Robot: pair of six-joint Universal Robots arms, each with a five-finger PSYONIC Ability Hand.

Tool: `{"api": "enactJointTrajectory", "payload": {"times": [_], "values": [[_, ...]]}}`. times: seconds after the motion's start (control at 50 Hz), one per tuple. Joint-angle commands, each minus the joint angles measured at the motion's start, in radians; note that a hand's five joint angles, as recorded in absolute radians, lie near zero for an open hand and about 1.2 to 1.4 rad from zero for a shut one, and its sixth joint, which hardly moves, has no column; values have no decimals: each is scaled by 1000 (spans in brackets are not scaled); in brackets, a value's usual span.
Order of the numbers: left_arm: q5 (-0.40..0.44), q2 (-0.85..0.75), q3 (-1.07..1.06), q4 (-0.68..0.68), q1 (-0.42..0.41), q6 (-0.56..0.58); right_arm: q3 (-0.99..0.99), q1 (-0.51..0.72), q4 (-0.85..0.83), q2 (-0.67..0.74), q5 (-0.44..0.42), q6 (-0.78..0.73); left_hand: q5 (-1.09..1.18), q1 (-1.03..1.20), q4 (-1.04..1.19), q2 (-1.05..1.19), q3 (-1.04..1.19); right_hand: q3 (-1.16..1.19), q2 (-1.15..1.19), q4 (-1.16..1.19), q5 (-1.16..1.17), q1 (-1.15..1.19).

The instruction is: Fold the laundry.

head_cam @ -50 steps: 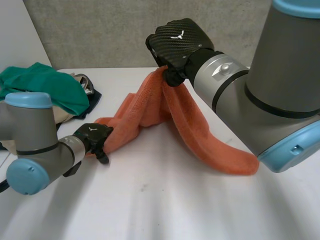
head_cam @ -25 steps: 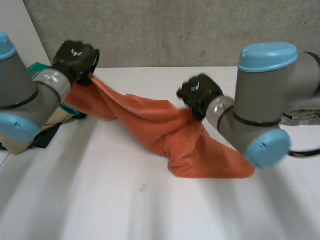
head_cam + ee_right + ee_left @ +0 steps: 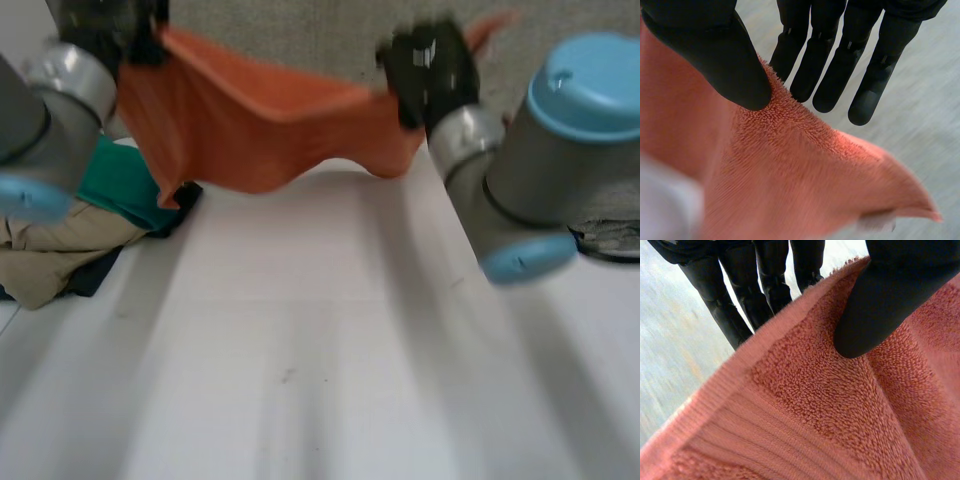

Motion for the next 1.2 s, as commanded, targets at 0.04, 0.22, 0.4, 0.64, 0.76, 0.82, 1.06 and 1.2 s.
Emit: {"api": "enactJointTrajectory", "payload": {"times": [0.04,0.22,0.4,0.64,0.76,0.82,1.06,1.2], "values": [[93,28,-368,22,7,172,321,-14,155,-22,-63,17,210,192,169,173,179,208,217,197,219,265],[118,25,-451,3,27,238,282,-60,175,42,-43,37,207,189,166,170,176,-703,-693,-713,-691,-645],[118,141,-425,-157,19,224,228,-175,276,-40,-41,162,210,192,169,173,179,-1014,-1005,-1024,-1002,-956],[98,258,-261,-370,-76,155,297,-198,402,-22,-167,460,236,218,195,199,205,-1014,-1005,-1024,-1002,-956],[52,261,-145,-476,-133,143,357,-129,269,-4,-157,630,237,218,195,199,205,-1014,-1005,-1024,-1002,-956],[16,263,-71,-533,-160,141,361,-91,161,27,-114,699,237,218,195,199,205,-1014,-1005,-1024,-1002,-956],[-47,300,150,-675,-214,115,160,-57,49,252,123,745,237,218,195,199,205,-894,-885,-904,-882,-836],[-41,396,199,-714,-197,60,35,-118,61,325,153,712,237,218,195,199,205,-355,-346,-365,-343,-297]]}}
